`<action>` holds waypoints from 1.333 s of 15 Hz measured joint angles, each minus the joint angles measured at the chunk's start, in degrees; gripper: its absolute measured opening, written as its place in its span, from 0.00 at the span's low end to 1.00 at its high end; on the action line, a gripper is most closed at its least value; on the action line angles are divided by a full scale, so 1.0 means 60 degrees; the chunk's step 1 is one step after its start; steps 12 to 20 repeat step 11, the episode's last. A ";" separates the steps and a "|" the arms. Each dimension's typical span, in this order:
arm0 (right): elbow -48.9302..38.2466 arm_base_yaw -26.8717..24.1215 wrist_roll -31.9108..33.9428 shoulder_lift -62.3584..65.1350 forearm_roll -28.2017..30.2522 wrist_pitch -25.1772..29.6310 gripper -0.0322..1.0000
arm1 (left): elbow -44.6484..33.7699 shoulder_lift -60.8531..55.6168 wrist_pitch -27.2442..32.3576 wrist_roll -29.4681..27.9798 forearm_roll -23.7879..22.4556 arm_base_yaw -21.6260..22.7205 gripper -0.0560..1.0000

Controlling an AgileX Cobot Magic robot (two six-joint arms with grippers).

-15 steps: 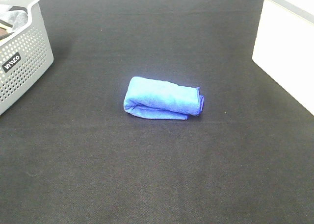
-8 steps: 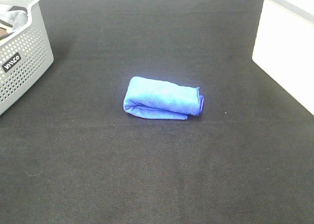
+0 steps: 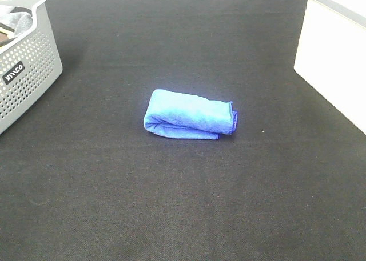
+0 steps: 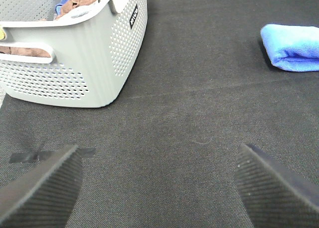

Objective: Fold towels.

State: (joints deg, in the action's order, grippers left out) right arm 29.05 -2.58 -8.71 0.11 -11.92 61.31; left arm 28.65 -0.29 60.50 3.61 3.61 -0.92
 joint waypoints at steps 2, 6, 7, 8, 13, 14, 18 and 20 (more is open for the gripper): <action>-0.0010 0.0000 0.0000 0.0010 -0.0010 0.0000 0.83 | 0.0000 0.0010 0.0000 0.0000 0.0000 0.0000 0.81; -0.0010 0.0000 0.0000 0.0010 -0.0010 0.0000 0.83 | 0.0000 0.0010 0.0000 0.0000 0.0000 0.0000 0.81; -0.0010 0.0000 0.0000 0.0010 -0.0010 0.0000 0.83 | 0.0000 0.0010 0.0000 0.0000 0.0000 0.0000 0.81; -0.0010 0.0000 0.0000 0.0010 -0.0010 0.0000 0.83 | 0.0000 0.0010 0.0000 0.0000 0.0000 0.0000 0.81; -0.0010 0.0000 0.0000 0.0010 -0.0010 0.0000 0.83 | 0.0000 0.0010 0.0000 0.0000 0.0000 0.0000 0.81; -0.0010 0.0000 0.0000 0.0010 -0.0010 0.0000 0.83 | 0.0000 0.0010 0.0000 0.0000 0.0000 0.0000 0.81; -0.0010 0.0000 0.0000 0.0010 -0.0010 0.0000 0.83 | 0.0000 0.0010 0.0000 0.0000 0.0000 0.0000 0.81; -0.0010 0.0000 0.0000 0.0010 -0.0010 0.0000 0.83 | 0.0000 0.0010 0.0000 0.0000 0.0000 0.0000 0.81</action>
